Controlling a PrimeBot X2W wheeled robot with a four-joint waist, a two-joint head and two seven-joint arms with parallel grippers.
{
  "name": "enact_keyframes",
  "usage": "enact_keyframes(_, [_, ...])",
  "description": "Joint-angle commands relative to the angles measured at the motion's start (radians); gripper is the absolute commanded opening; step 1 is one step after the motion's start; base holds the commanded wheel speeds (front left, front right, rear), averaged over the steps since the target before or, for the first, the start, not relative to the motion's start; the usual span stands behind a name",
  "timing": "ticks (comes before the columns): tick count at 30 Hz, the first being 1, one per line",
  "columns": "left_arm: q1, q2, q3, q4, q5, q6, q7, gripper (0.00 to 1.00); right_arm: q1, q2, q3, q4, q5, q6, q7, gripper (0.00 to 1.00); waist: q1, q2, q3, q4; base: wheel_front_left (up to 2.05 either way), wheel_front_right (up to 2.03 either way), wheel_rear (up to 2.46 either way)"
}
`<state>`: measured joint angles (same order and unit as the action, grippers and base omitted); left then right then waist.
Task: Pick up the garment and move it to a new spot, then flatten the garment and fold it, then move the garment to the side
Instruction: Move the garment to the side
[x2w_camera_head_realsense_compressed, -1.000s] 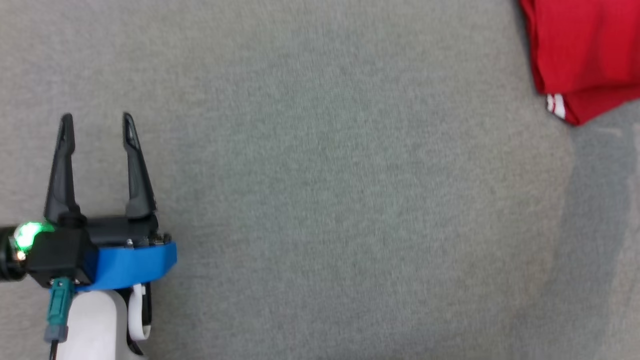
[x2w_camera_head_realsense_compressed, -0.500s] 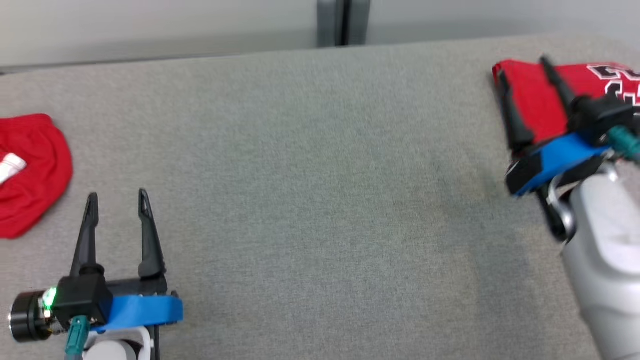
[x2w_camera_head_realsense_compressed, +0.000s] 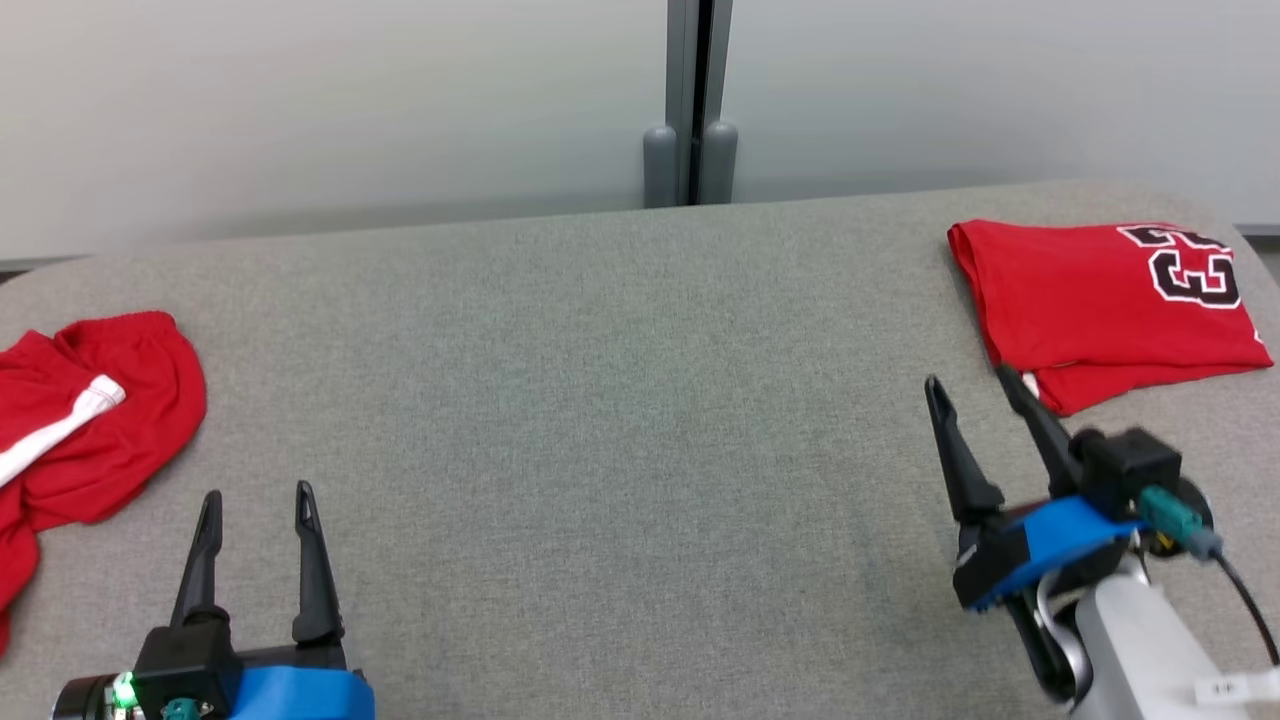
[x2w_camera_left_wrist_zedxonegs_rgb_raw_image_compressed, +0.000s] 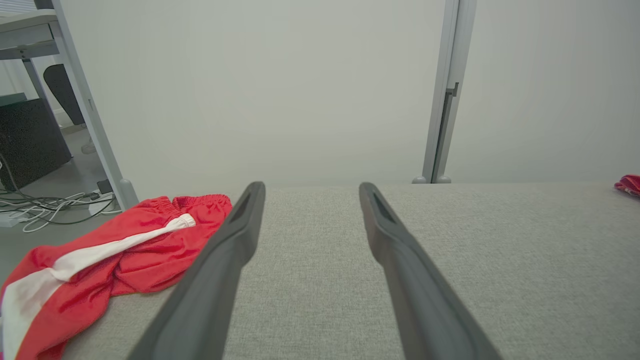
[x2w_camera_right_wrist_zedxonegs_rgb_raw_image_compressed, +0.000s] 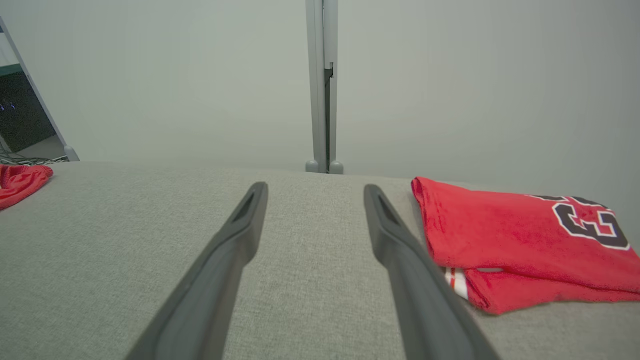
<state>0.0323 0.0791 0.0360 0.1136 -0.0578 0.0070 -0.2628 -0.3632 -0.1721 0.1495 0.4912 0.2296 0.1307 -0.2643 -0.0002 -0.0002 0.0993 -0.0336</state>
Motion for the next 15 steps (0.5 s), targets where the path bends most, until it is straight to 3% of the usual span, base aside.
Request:
enact_keyframes(1, [0.013,-0.004,0.005,0.005,-0.002,-0.007,-0.002,1.00,0.043,0.006,-0.009,-0.017,0.001,0.000,0.000,1.00,0.0002,0.0002,-0.017,-0.005,0.00,0.00,0.00])
enact_keyframes(15, [0.064,-0.015,0.024,0.027,0.005,-0.029,-0.003,1.00,0.279,0.094,-0.086,-0.186,-0.021,0.000,0.000,1.00,0.0002,0.0002,-0.085,0.024,0.00,0.00,0.00])
